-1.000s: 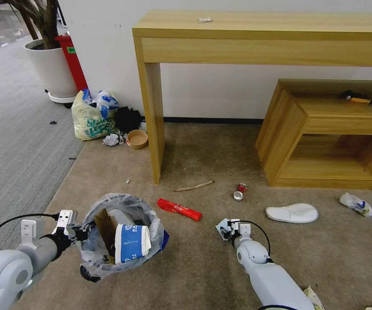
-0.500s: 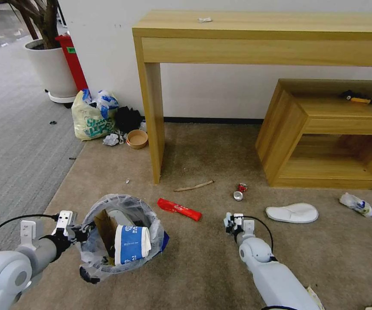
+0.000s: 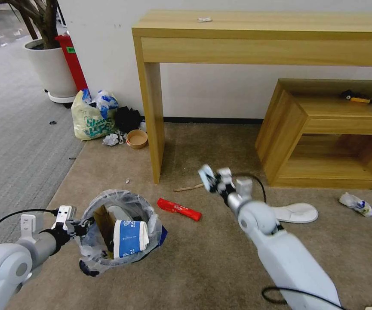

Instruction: Pick up the trash bin and place the garbage on the floor into it.

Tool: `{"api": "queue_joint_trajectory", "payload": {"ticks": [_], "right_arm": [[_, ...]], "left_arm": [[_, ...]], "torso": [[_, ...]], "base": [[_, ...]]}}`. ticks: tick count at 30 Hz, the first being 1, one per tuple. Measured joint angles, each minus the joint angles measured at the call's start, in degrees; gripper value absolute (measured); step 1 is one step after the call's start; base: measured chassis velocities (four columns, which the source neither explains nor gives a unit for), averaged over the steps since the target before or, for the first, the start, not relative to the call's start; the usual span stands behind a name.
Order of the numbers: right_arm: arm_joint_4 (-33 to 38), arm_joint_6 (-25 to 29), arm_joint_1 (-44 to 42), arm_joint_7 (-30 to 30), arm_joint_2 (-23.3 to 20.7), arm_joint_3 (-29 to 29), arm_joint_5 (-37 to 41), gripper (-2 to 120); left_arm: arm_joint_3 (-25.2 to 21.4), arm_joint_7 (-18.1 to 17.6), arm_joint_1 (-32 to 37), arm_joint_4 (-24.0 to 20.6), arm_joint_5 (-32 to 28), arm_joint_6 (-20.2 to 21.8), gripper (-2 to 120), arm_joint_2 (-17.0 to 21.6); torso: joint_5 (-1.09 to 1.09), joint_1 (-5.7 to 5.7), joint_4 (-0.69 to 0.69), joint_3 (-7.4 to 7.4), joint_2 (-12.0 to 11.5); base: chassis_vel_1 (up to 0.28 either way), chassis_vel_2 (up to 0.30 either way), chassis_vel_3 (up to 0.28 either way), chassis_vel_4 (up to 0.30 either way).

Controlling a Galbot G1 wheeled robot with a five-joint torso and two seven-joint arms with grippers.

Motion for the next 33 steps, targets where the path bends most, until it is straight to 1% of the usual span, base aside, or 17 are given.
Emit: {"api": "queue_joint_trajectory", "payload": {"ticks": [2, 3, 5, 6, 9, 10, 12, 13, 16, 19, 24, 26, 27, 29, 30, 32, 33], "right_arm": [[0.62, -0.37, 1.72, -0.10, 0.21, -1.30, 1.25, 0], [2.12, -1.66, 5.04, 0.11, 0.70, -4.48, 4.72, 0], [4.69, -3.56, 8.11, 1.24, 1.17, -9.30, 10.00, 0], [4.69, -3.56, 8.11, 1.24, 1.17, -9.30, 10.00, 0], [9.04, -6.49, 9.74, 3.47, 1.16, -15.59, 16.68, 0], [9.04, -6.49, 9.74, 3.47, 1.16, -15.59, 16.68, 0], [11.86, -8.06, 10.04, 5.02, 0.87, -19.05, 19.98, 0], [11.86, -8.06, 10.04, 5.02, 0.87, -19.05, 19.98, 0], [14.34, -9.74, 10.11, 6.78, 0.91, -22.93, 22.49, 0], [15.10, -10.59, 9.89, 8.04, 1.20, -24.51, 23.16, 0], [15.20, -11.67, 8.74, 8.65, 1.21, -25.41, 22.38, 0], [14.82, -12.10, 7.84, 9.07, 1.12, -25.69, 20.85, 11], [14.82, -12.10, 7.84, 9.07, 1.12, -25.69, 20.85, 11], [14.70, -12.10, 7.35, 9.26, 0.92, -25.72, 19.80, 22], [14.70, -12.10, 7.35, 9.26, 0.92, -25.72, 19.80, 22], [14.46, -11.85, 6.88, 9.27, 0.78, -25.64, 19.09, 34], [14.46, -11.85, 6.88, 9.27, 0.78, -25.64, 19.09, 34]], "left_arm": [[0.19, -0.11, -0.24, 0.18, -0.09, 0.00, 0, 0.08], [0.57, -0.25, -0.77, 0.60, -0.26, 0.00, 0, 0.32], [1.03, -0.32, -1.56, 1.29, -0.48, 0.00, 0, 0.77], [1.03, -0.32, -1.56, 1.29, -0.48, 0.00, 0, 0.77], [1.43, -0.36, -2.47, 2.11, -0.90, 0.00, 0, 1.40], [1.43, -0.36, -2.47, 2.11, -0.90, 0.00, 0, 1.40], [1.44, -0.34, -2.61, 2.39, -0.96, 0.00, 0, 1.51], [1.44, -0.34, -2.61, 2.39, -0.96, 0.00, 0, 1.51], [1.35, -0.15, -2.60, 2.65, -0.98, 0.00, 0, 1.47], [1.20, 0.02, -2.60, 2.75, -0.98, 0.00, 0, 1.31], [1.03, 0.29, -2.55, 2.74, -0.91, 0.00, 0, 1.05], [1.03, 0.35, -2.54, 2.58, -0.86, 0.00, 0, 0.83], [1.03, 0.35, -2.54, 2.58, -0.86, 0.00, 0, 0.83], [1.03, 0.36, -2.53, 2.45, -0.85, 0.00, 0, 0.82], [1.03, 0.36, -2.53, 2.45, -0.85, 0.00, 0, 0.82], [1.01, 0.38, -2.54, 2.43, -0.84, 0.00, 0, 0.87], [1.01, 0.38, -2.54, 2.43, -0.84, 0.00, 0, 0.87]], "torso": [[0.00, 0.00, 0.01, 0.00, 0.00], [-0.02, 0.00, 0.01, 0.00, 0.00], [-0.01, 0.00, 0.01, 0.00, 0.00], [-0.01, 0.00, 0.01, 0.00, 0.00], [0.00, 0.00, -0.01, 0.00, 0.00], [0.00, 0.00, -0.01, 0.00, 0.00], [0.00, 0.00, -0.01, -0.01, 0.00], [0.00, 0.00, -0.01, -0.01, 0.00], [0.00, 0.00, -0.01, -0.01, 0.00], [0.01, 0.00, 0.00, -0.01, 0.00], [0.01, 0.00, -0.01, -0.01, 0.00], [0.01, 0.00, -0.01, -0.01, 0.00], [0.01, 0.00, -0.01, -0.01, 0.00], [0.01, 0.00, -0.01, -0.01, 0.00], [0.01, 0.00, -0.01, -0.01, 0.00], [0.01, 0.00, -0.01, -0.01, 0.00], [0.01, 0.00, -0.01, -0.01, 0.00]], "base": [[0.000, 0.000, 0.000, 0.000], [0.000, 0.000, 0.000, 0.000], [0.000, 0.000, 0.000, 0.000], [0.000, 0.000, 0.000, 0.000], [0.000, 0.000, 0.000, 0.000], [0.000, 0.000, 0.000, 0.000], [0.000, 0.000, 0.000, 0.000], [0.000, 0.000, 0.000, 0.000], [0.000, 0.000, 0.000, 0.000], [0.000, 0.000, 0.000, 0.000], [0.000, 0.000, 0.000, 0.000], [0.000, 0.000, 0.000, 0.000], [0.000, 0.000, 0.000, 0.000], [0.000, 0.000, 0.000, 0.000], [0.000, 0.000, 0.000, 0.000], [0.000, 0.000, 0.000, 0.000], [0.000, 0.000, 0.000, 0.000]]}}
